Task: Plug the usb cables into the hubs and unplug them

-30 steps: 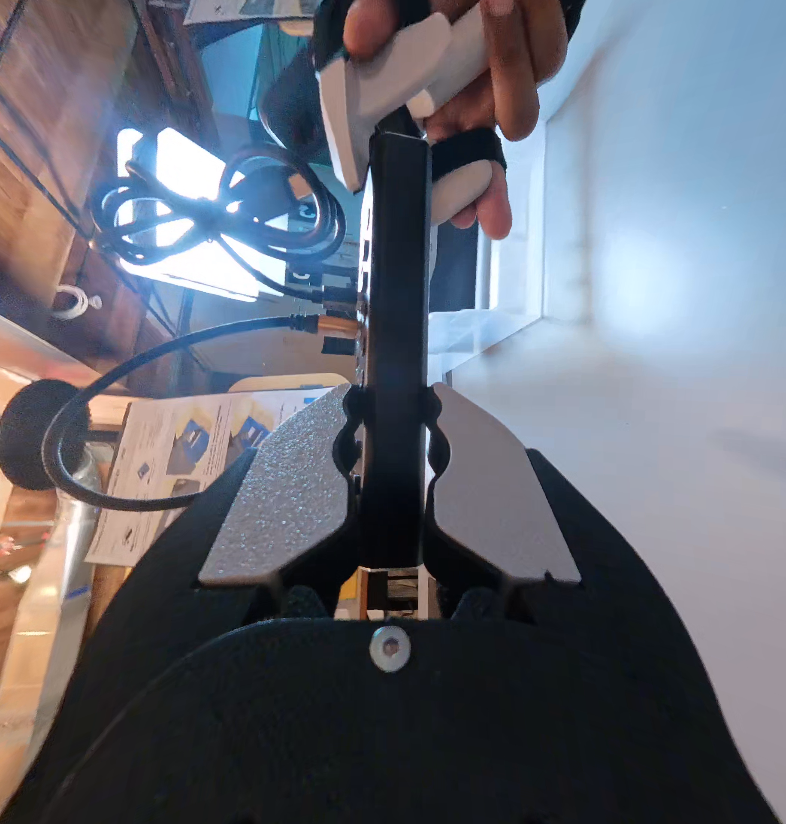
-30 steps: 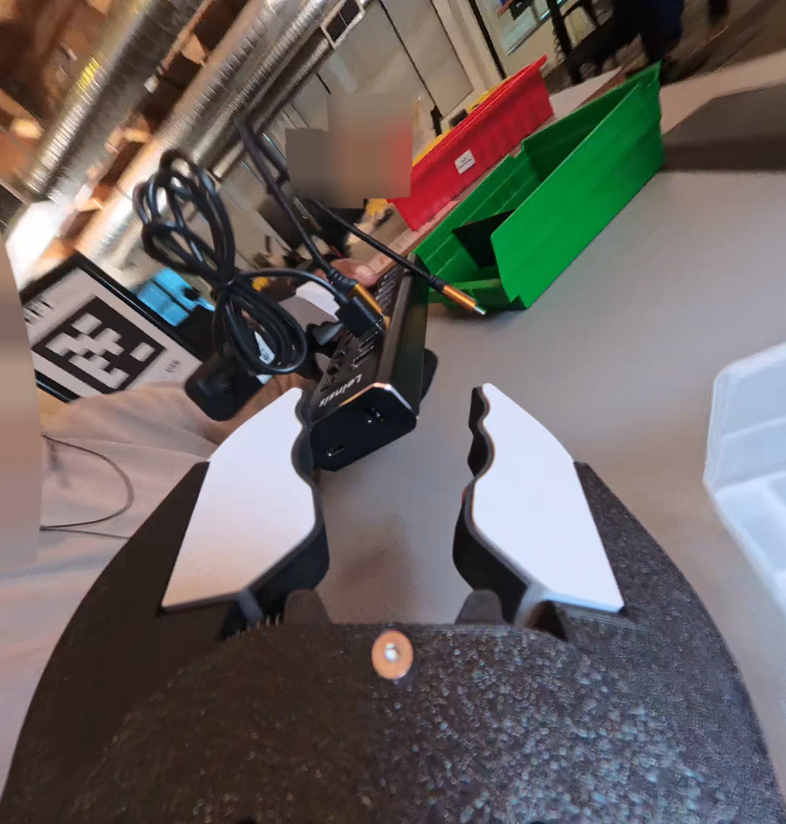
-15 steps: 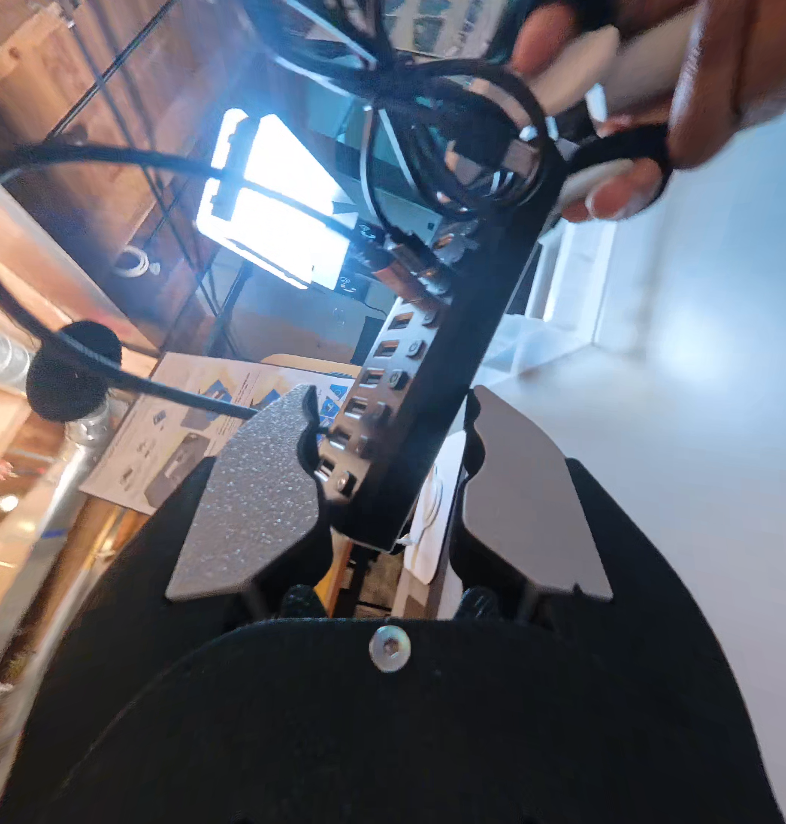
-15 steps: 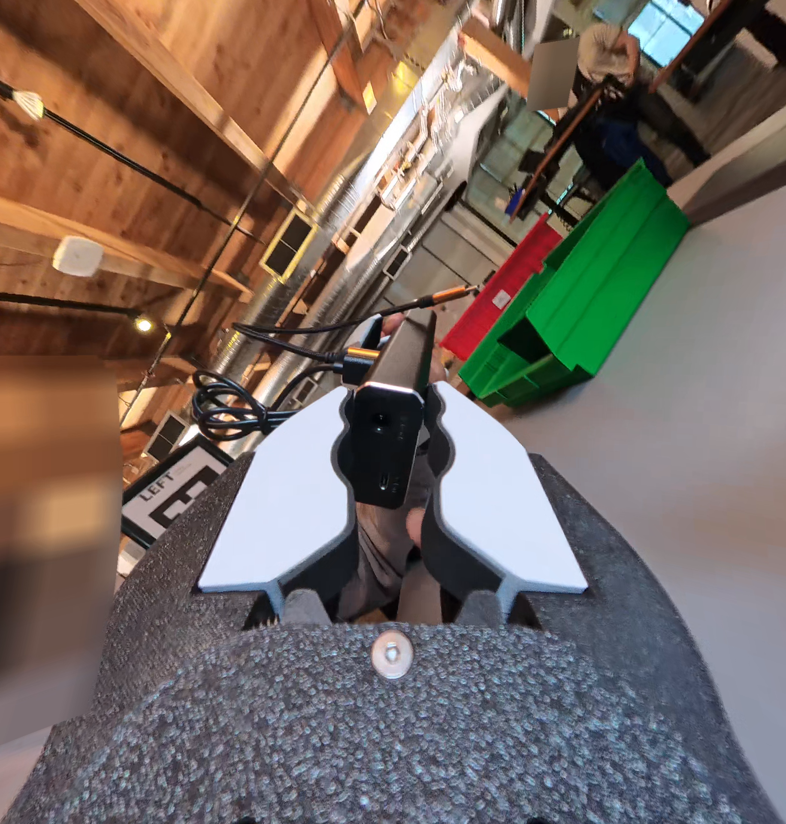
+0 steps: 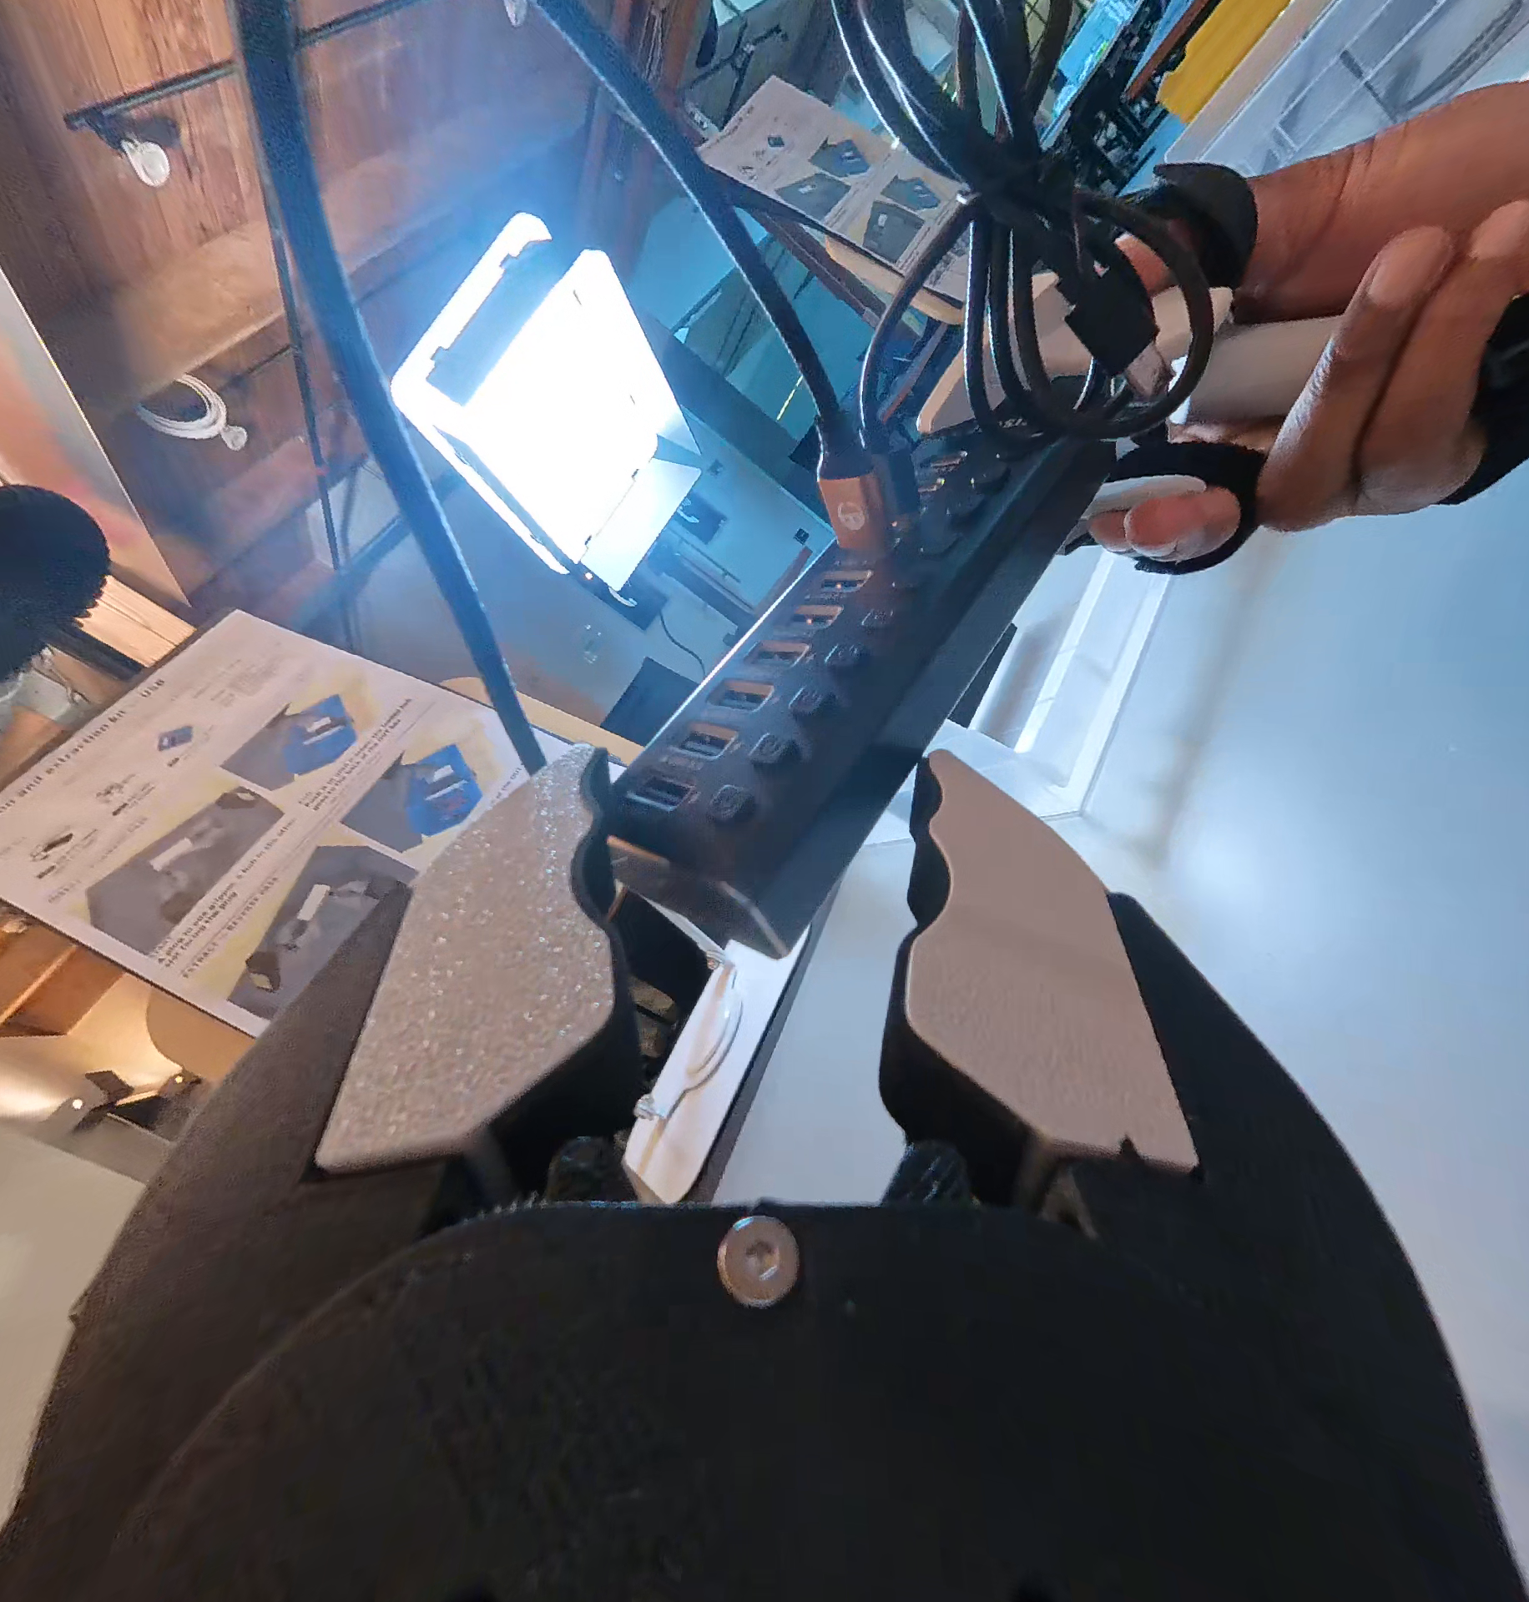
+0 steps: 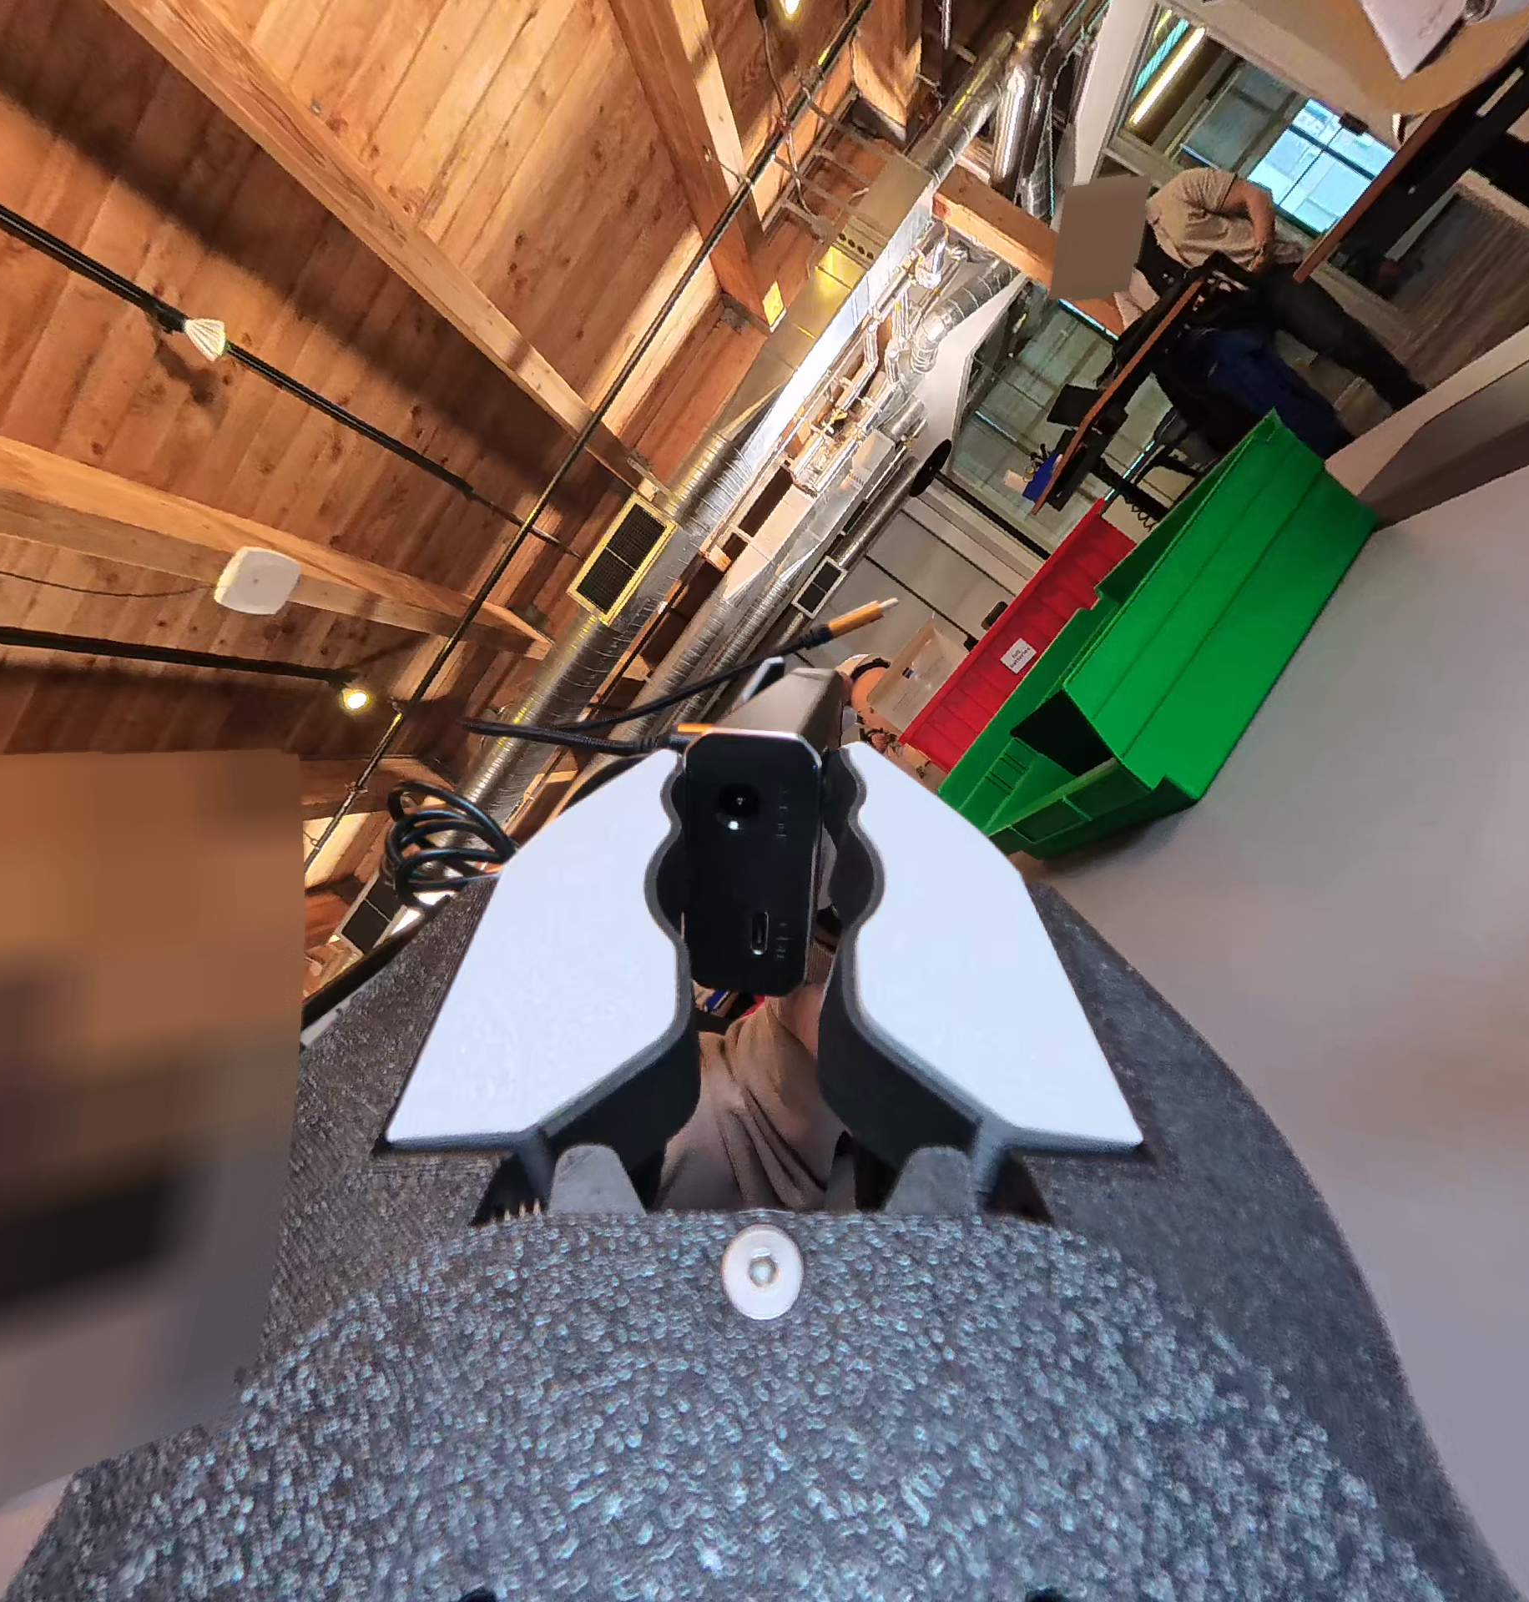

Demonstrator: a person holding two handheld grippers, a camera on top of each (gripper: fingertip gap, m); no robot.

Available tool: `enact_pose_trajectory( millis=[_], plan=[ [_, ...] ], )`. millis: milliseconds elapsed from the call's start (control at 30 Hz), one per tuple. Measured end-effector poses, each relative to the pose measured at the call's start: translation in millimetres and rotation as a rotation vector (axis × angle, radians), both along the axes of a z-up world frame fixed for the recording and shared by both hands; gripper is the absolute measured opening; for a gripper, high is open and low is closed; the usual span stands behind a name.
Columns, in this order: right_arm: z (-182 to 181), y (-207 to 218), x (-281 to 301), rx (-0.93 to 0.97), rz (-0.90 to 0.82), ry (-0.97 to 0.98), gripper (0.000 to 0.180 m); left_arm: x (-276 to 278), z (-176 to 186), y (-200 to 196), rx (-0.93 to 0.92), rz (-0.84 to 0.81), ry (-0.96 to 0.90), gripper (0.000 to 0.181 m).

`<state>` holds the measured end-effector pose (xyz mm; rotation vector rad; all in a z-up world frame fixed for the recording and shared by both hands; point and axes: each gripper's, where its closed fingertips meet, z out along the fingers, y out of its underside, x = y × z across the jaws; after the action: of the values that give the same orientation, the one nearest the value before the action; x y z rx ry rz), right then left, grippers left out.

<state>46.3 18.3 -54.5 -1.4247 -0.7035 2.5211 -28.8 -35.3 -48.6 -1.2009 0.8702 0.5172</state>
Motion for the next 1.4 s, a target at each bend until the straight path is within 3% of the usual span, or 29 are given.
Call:
enact_pose_trajectory(
  millis=[467,600,767,833,967,1067,1233,1333,1400],
  plan=[
    [-7,19,3,-0.063,-0.001,-0.053,0.029,8,-10,-7,-0.125,-0.136,-0.306,0.059],
    [-7,19,2,-0.049,0.003,-0.06,0.029,9,-12,-10,-0.133,-0.147,-0.287,0.059],
    [-3,22,5,-0.07,0.004,-0.039,0.029,7,-15,-7,-0.171,-0.104,-0.284,0.092],
    [2,26,9,-0.085,-0.006,-0.016,0.029,5,-16,-7,-0.198,-0.133,-0.343,0.093],
    [3,23,9,-0.101,0.002,0.0,0.028,31,-48,0,-0.364,-0.246,-0.412,0.089],
    [0,3,3,-0.083,0.067,-0.003,0.028,51,-41,-1,-0.286,-0.3,-0.377,0.069],
    [-2,-15,-2,-0.1,0.113,0.004,0.028,56,-36,-7,-0.244,-0.321,-0.348,0.06],
    [0,-12,-1,-0.108,0.078,0.02,0.028,67,-50,-9,-0.263,-0.322,-0.294,0.068],
    [5,-11,1,-0.146,0.098,0.047,0.028,76,-53,-7,-0.241,-0.309,-0.271,0.085]
  ],
)
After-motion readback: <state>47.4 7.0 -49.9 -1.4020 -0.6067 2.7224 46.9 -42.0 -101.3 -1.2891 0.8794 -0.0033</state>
